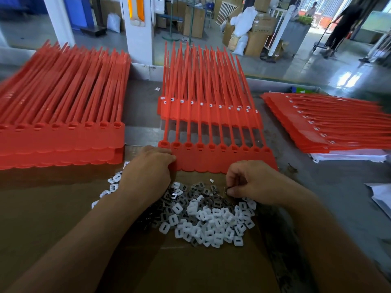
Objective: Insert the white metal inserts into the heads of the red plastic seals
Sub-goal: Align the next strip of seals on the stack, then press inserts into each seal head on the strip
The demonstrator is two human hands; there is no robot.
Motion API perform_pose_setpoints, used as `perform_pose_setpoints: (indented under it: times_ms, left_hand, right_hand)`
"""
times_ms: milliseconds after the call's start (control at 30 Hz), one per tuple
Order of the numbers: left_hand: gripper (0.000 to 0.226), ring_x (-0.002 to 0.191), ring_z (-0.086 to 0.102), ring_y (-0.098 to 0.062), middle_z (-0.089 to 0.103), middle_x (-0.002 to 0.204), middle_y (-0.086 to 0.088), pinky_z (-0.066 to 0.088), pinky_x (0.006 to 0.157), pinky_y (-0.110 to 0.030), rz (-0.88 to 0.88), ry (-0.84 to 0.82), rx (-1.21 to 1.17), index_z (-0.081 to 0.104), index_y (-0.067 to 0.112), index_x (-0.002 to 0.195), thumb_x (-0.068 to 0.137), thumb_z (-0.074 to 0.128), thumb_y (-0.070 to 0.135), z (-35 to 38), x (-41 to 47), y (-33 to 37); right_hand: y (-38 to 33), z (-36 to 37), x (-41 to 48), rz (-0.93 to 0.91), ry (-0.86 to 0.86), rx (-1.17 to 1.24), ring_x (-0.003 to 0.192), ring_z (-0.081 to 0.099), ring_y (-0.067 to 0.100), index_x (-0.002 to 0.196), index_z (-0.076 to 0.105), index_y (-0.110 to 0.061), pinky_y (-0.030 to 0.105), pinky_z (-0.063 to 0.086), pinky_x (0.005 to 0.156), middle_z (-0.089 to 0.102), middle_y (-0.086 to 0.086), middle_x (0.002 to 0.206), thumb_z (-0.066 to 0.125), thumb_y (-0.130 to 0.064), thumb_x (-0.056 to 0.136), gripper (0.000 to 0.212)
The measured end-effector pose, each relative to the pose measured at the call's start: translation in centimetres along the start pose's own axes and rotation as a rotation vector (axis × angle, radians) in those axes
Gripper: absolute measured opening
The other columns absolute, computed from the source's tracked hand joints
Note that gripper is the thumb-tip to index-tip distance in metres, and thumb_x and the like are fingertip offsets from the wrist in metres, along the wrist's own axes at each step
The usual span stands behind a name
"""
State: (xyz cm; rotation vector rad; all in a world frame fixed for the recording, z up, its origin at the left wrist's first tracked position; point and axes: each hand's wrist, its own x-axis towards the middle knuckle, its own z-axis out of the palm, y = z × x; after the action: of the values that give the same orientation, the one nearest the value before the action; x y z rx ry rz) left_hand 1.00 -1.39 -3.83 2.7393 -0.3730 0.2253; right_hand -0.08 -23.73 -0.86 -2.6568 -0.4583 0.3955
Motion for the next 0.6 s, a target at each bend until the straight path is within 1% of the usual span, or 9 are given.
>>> perform_pose_setpoints:
  times_ms: [100, 167, 233, 300, 367, 500, 600]
  left_hand:
    - [0.040, 0.119, 0.045, -0.016, 0.057, 0.126, 0.006, 0.038, 0.095, -0.030, 0.007, 0.006, 0.046, 0.062, 0.019, 0.118, 0.087, 0.041, 0.004, -0.2, -0.1, 0.2]
    - [0.038, 0.114, 0.050, -0.016, 0.059, 0.123, 0.007, 0.040, 0.092, -0.029, 0.010, 0.001, 0.087, 0.063, 0.020, 0.116, 0.087, 0.041, 0.007, -0.2, 0.0, 0.3]
    - [0.036, 0.109, 0.055, -0.015, 0.060, 0.120, 0.007, 0.042, 0.089, -0.029, 0.005, -0.003, 0.116, 0.064, 0.020, 0.113, 0.087, 0.041, 0.010, -0.1, 0.0, 0.3]
    - [0.034, 0.105, 0.057, -0.015, 0.061, 0.118, 0.006, 0.044, 0.087, -0.029, 0.004, -0.004, 0.139, 0.064, 0.021, 0.111, 0.088, 0.040, 0.012, 0.0, 0.1, 0.4]
    - [0.034, 0.103, 0.058, -0.014, 0.061, 0.118, 0.006, 0.044, 0.085, -0.028, 0.010, -0.006, 0.158, 0.063, 0.022, 0.111, 0.089, 0.039, 0.013, 0.2, 0.1, 0.3]
    - [0.033, 0.102, 0.059, -0.014, 0.062, 0.117, 0.005, 0.045, 0.084, -0.028, 0.019, -0.005, 0.181, 0.062, 0.021, 0.111, 0.089, 0.038, 0.015, 0.4, 0.2, 0.3]
    - [0.032, 0.100, 0.060, -0.014, 0.063, 0.117, 0.005, 0.047, 0.083, -0.028, 0.028, 0.008, 0.188, 0.063, 0.022, 0.109, 0.089, 0.039, 0.017, 0.4, 0.0, 0.4]
  right_hand:
    - [0.0, -0.3, -0.2, -0.001, 0.016, 0.116, 0.063, 0.051, -0.011, 0.072, 0.056, -0.030, 0.007, 0.042, 0.059, 0.057, -0.012, 0.071, 0.071, -0.015, 0.079, 0.022]
    - [0.0, -0.4, -0.3, -0.001, 0.057, 0.202, 0.063, 0.053, -0.010, 0.076, 0.058, -0.029, 0.008, 0.043, 0.061, 0.059, -0.011, 0.070, 0.070, -0.012, 0.079, 0.021]
    - [-0.1, -0.3, -0.2, 0.002, 0.135, 0.268, 0.065, 0.056, -0.008, 0.076, 0.062, -0.030, 0.008, 0.044, 0.062, 0.063, -0.011, 0.071, 0.070, -0.010, 0.079, 0.022]
    - [-0.3, -0.2, 0.1, 0.017, 0.251, 0.324, 0.066, 0.059, -0.009, 0.074, 0.065, -0.030, 0.003, 0.042, 0.059, 0.066, -0.012, 0.069, 0.070, -0.009, 0.078, 0.022]
    - [-0.8, -0.2, 0.8, 0.043, 0.322, 0.399, 0.064, 0.062, -0.007, 0.072, 0.065, -0.027, 0.005, 0.044, 0.057, 0.069, -0.013, 0.067, 0.071, -0.008, 0.077, 0.021]
    - [-2.3, -0.1, 3.0, 0.049, 0.334, 0.378, 0.062, 0.064, -0.003, 0.073, 0.063, -0.025, 0.012, 0.048, 0.060, 0.070, -0.008, 0.070, 0.070, -0.010, 0.080, 0.017]
    - [-3.6, 0.1, 5.3, 0.033, 0.353, 0.333, 0.058, 0.060, -0.005, 0.071, 0.060, -0.027, 0.008, 0.040, 0.055, 0.066, -0.011, 0.070, 0.066, -0.012, 0.082, 0.020]
